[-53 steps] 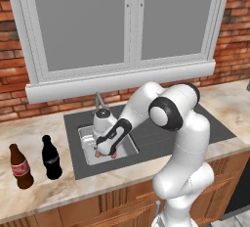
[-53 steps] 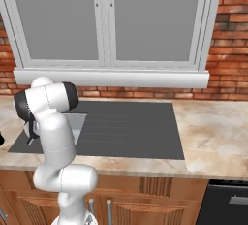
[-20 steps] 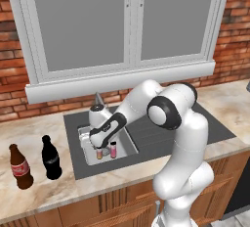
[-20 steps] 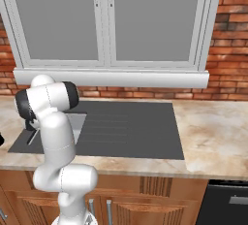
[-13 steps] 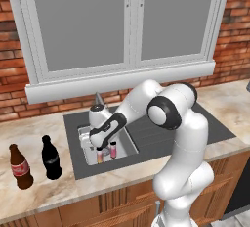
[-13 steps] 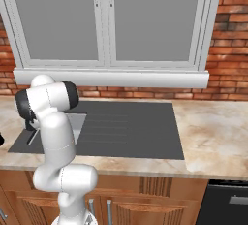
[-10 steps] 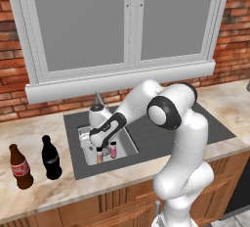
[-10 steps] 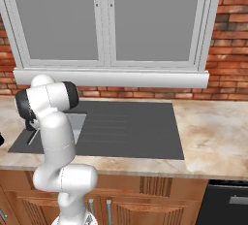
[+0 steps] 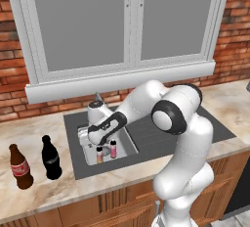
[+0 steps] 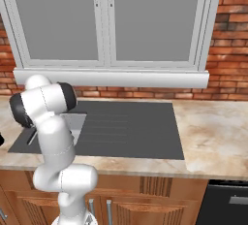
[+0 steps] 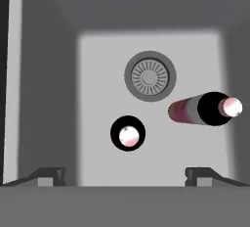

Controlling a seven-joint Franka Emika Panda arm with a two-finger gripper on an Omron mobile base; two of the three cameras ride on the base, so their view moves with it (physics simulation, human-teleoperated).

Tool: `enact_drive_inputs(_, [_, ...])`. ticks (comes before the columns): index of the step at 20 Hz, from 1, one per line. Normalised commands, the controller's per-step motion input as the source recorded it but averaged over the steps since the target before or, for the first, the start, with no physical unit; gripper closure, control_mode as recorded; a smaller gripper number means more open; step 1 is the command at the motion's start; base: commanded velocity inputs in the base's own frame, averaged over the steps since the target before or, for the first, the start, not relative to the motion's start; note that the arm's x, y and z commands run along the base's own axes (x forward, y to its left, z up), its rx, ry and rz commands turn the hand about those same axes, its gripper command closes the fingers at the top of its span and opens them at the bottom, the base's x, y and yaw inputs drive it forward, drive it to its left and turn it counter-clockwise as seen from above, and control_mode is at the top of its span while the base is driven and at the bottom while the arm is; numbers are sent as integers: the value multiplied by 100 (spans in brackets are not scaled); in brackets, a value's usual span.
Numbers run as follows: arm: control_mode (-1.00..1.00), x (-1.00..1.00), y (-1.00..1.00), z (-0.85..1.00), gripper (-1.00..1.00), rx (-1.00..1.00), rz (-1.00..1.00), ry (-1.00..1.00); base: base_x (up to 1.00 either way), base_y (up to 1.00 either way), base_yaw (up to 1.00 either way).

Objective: Place the large bottle from the dining counter next to the other large bottle outside the sink, and place the small bottle from the dining counter next to the other small bottle inside the sink.

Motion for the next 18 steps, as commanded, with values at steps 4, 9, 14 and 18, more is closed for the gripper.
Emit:
enact_drive_inputs(4, [-100,-1,0,44,-100,0,0,-3,0,0,0])
enact_drive_inputs(9, [-100,0,0,40,-100,0,0,-2,0,0,0])
enact_drive_inputs(14, [-100,0,0,30,-100,0,0,0,0,0,0])
enact_drive_inputs(18, [-100,0,0,25,-100,0,0,0,0,0,0])
